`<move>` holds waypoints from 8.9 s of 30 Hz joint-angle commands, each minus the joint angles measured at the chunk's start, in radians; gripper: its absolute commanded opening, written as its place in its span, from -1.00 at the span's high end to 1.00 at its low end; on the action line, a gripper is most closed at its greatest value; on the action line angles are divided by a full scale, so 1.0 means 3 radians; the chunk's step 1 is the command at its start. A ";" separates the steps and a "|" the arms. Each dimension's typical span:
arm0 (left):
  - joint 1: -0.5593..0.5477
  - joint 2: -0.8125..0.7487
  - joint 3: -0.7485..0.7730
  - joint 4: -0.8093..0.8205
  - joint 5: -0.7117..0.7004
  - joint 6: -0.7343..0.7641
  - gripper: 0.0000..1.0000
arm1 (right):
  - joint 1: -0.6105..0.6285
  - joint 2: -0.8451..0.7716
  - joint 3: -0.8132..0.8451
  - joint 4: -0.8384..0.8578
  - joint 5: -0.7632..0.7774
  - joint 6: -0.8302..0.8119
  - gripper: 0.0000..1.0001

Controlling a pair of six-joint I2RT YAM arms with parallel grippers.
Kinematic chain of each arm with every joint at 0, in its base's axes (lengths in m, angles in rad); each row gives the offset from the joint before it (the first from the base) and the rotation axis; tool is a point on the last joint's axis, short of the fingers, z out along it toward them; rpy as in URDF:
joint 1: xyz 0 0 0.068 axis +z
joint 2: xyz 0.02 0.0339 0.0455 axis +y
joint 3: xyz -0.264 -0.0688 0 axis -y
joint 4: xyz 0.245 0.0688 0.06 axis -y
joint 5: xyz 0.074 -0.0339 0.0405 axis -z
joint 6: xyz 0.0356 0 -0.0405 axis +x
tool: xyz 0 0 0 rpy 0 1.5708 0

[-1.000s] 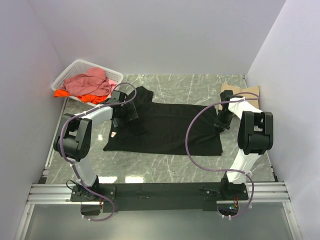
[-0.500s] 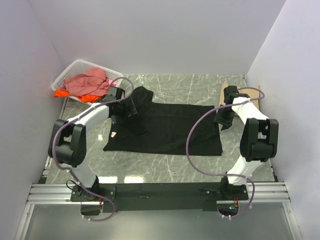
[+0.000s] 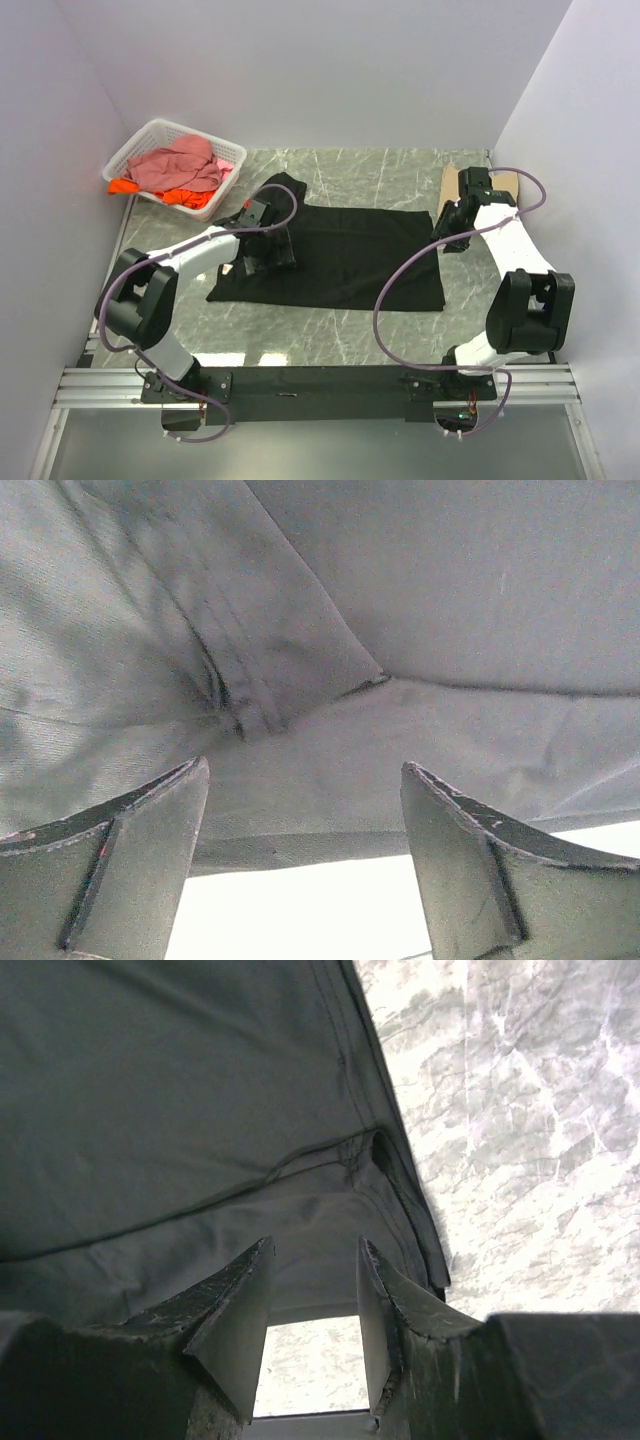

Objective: Fold and stack the t-shirts
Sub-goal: Fold the tshirt

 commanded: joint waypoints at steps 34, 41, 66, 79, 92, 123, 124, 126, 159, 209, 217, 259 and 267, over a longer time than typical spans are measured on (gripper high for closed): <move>-0.0053 0.0691 0.0730 -0.0119 -0.0451 0.0305 0.99 | -0.0021 -0.0475 -0.0511 0.0007 -0.0081 -0.0058 0.09; -0.0089 0.0982 0.1195 -0.0349 -0.0548 0.0459 0.81 | -0.0021 -0.0455 -0.0588 0.0033 -0.0127 -0.0068 0.09; -0.0293 0.0610 0.1314 0.0136 -0.0288 0.0587 -0.83 | -0.0021 -0.0378 -0.0629 0.0053 -0.0188 -0.0089 0.10; -0.0155 0.0691 0.1093 -0.0006 -0.0446 0.0403 -0.88 | -0.0026 -0.0393 -0.0654 0.0074 -0.0224 -0.0089 0.10; 0.0014 0.1126 0.1881 -0.0237 -0.0457 0.0382 -0.89 | 0.0071 -0.0266 -0.0379 0.0201 -0.0449 -0.0078 0.10; 0.0351 0.1152 0.1740 0.0152 -0.0472 0.0030 -0.91 | 0.1012 0.1243 0.0328 0.0871 -0.0531 0.0208 0.11; 0.0351 0.1010 0.1642 0.0208 -0.0426 0.0014 -0.91 | 0.1012 0.1253 0.0297 0.0866 -0.0516 0.0198 0.11; 0.0351 0.0881 0.1356 0.0254 -0.0380 -0.0011 -0.91 | 0.1012 0.1274 0.0256 0.0866 -0.0465 0.0182 0.11; 0.0346 -0.0346 -0.1089 0.0858 -0.0083 -0.0037 -0.89 | 0.1268 0.0676 -0.0777 0.0866 -0.0040 0.0417 0.12; 0.0341 0.0331 0.1143 -0.0057 -0.0517 0.0193 -0.98 | 0.1580 0.0144 -0.0342 0.0580 0.0047 0.0474 0.06; 0.0382 0.1523 0.2264 -0.0226 -0.1018 0.0285 -0.84 | 0.1580 -0.0413 -0.0506 0.0595 -0.0249 0.0576 0.06; 0.0545 0.2297 0.2904 -0.0324 -0.1039 0.0551 0.57 | 0.0849 0.0292 0.0153 0.0753 0.0266 0.0275 0.06; 0.0545 0.2190 0.2853 -0.0308 -0.0973 0.0582 0.75 | 0.0532 0.0834 0.0368 0.0820 0.0563 0.0141 0.06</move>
